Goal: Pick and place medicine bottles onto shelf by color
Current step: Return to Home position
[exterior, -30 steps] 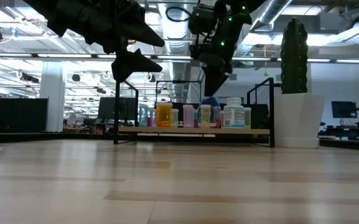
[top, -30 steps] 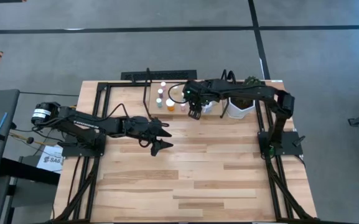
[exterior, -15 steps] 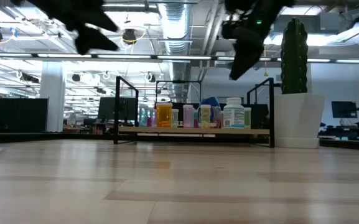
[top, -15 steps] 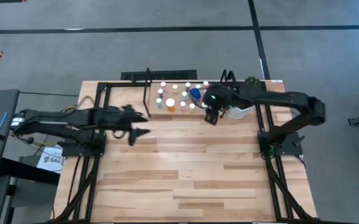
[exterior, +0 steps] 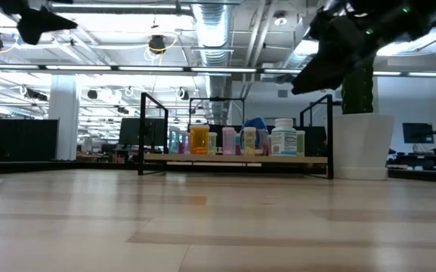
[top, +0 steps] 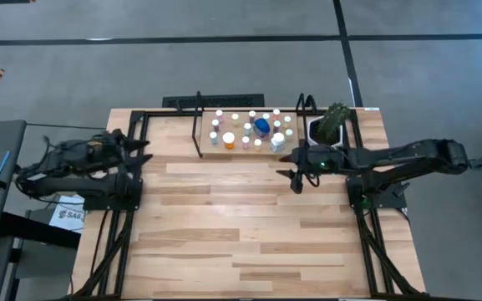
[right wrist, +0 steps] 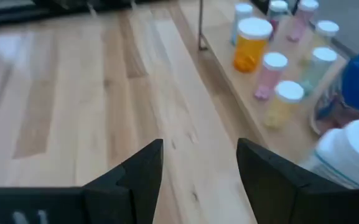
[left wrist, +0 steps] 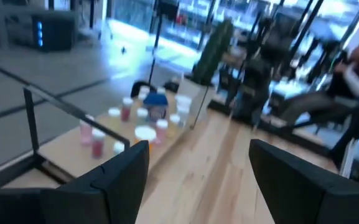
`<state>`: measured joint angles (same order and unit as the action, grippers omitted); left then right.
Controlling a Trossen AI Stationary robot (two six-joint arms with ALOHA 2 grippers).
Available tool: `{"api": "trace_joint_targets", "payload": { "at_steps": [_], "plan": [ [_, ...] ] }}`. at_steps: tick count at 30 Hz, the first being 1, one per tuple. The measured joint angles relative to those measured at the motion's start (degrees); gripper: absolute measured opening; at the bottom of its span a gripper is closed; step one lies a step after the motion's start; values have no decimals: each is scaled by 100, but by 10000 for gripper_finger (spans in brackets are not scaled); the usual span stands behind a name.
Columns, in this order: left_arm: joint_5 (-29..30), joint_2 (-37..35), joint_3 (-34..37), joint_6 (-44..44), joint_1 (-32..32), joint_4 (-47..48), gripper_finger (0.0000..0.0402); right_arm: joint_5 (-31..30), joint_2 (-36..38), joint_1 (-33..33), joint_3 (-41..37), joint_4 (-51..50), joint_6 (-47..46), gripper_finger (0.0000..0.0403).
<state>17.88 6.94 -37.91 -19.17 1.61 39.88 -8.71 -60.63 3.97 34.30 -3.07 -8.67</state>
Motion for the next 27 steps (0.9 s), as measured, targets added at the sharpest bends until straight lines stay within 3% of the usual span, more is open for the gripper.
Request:
{"api": "trace_joint_targets", "payload": {
  "at_steps": [6,14,27],
  "plan": [
    [13,-685,606,-42,0,-321,263,-2,110,-340,-836,1471,-48,225],
    [-318,-506,1835,-118,0,-1618,263,-7,-51,-560,-1570,3019,-83,225],
    [-700,-510,3166,-139,-2,-3588,263,-13,-54,-664,-2483,4291,-190,225]
  ]
}}
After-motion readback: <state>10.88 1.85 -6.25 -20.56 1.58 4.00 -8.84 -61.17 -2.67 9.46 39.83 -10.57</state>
